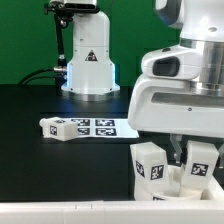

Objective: Assemble stool

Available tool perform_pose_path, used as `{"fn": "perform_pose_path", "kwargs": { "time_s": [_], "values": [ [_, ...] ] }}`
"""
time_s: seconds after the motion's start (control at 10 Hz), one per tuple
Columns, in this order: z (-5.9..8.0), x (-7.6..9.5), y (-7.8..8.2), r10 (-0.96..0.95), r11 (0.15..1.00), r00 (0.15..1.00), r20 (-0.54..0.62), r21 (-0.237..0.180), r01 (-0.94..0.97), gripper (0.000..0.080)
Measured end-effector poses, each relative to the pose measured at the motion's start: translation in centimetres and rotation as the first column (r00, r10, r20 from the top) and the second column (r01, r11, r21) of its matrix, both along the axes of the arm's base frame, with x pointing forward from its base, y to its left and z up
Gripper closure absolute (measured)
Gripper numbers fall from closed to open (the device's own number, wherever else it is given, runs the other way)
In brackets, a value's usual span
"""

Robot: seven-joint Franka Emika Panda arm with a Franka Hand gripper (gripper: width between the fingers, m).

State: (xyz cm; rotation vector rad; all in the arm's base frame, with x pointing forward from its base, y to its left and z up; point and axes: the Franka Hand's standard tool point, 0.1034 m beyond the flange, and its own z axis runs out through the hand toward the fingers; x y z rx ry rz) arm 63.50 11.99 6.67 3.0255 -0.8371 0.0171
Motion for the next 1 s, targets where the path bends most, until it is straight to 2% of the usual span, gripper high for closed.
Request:
{"fn": "perform_pose_path", "kwargs": {
  "time_s": [0.1, 0.2, 0.6, 0.7, 0.8, 0.9, 1.0],
  "values": [
    [-0.03, -0.03, -0.22, -0.237, 0.971, 0.972, -0.009, 0.025, 0.237, 0.0466],
    [0.19, 0.28, -0.62, -0.369, 0.927, 0.929, -0.024, 0.06, 0.37, 0.0466],
    [0.04, 0.2, -0.78, -0.614, 0.786, 0.788, -0.04, 0.053, 0.616, 0.0466],
    [-0.05, 0.18, -0.78, -0.709, 0.701, 0.703, -0.045, 0.056, 0.711, 0.0466],
    [-0.3, 0.05, -0.86, -0.837, 0.541, 0.545, -0.049, 0.076, 0.837, 0.0466],
    [-0.33, 0.03, -0.82, -0.931, 0.354, 0.362, -0.05, 0.123, 0.927, 0.0466],
    [-0.38, 0.03, -1.15, -0.963, 0.251, 0.263, -0.057, 0.163, 0.954, 0.0466]
  ]
}}
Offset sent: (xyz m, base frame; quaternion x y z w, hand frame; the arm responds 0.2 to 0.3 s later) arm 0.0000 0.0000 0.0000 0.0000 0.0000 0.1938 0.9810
